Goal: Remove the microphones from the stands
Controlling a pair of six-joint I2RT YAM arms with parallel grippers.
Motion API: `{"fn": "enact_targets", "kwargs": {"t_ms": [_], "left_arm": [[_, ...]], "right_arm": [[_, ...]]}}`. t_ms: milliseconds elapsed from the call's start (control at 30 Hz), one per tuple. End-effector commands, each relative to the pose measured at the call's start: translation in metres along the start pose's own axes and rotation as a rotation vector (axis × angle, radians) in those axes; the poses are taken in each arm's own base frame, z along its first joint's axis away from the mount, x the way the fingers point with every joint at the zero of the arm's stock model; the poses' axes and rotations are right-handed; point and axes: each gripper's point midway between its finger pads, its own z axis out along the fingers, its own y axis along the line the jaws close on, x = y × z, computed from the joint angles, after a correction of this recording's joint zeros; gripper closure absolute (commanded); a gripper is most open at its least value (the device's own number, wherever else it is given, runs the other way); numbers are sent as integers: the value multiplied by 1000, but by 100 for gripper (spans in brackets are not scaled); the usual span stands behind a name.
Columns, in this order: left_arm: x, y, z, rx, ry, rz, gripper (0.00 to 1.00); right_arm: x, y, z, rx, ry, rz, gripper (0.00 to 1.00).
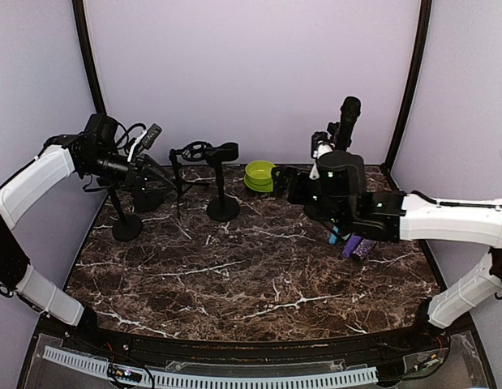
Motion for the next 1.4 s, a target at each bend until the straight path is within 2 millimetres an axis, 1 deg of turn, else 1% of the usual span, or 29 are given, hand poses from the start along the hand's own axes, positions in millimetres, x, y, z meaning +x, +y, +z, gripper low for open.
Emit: {"fn": "enact_targets", "kwargs": {"t_ms": [0,67,133,200,267,333,400,533,600,667,767,867,933,967,1100,1200,1267,1367], "left_arm": [[-17,-3,-4,16,-47,20,1],[-19,-2,-3,24,-52,19,1],[-21,-2,-2,33,-58,14,1],[-22,-1,-1,40,-59,6,1],[-24,-1,-1,43,-60,3,1],[-23,-2,-2,43,-58,4,1],[-21,-3,-2,37,-52,10,1],[-17,-3,-3,29,-38,10,1],[-17,-3,-3,31,-38,10,1],[-18,-4,-2,33,-40,13,1],[-18,-3,-2,35,-42,14,1],[-18,-3,-2,37,-41,13,1],[-17,-3,-2,39,-40,16,1],[-16,-3,-2,39,-38,18,1],[-14,-3,-1,38,-31,26,1],[-13,-4,-1,38,-29,32,1],[-13,-4,-1,38,-28,31,1],[-13,-4,-2,33,-28,35,1]], "right_arm": [[-19,-62,-51,187,-23,10,0],[-30,-87,-70,243,-54,6,0],[-42,-114,-79,287,-84,11,0],[-55,-129,-83,298,-121,2,0],[-70,-140,-80,313,-151,-21,0],[-81,-152,-70,333,-148,-42,0],[-98,-159,-59,330,-155,-58,0],[-119,-161,-38,297,-165,-108,0],[-123,-163,-25,277,-154,-124,0],[-129,-163,-16,262,-151,-134,0],[-134,-159,-4,219,-145,-159,0],[-137,-152,4,179,-135,-185,0],[-134,-151,9,165,-119,-198,0],[-145,-147,8,157,-140,-193,0],[-150,-137,12,108,-144,-187,0],[-154,-141,21,141,-143,-187,0],[-153,-148,34,185,-126,-199,3],[-155,-154,44,230,-127,-215,7]]}}
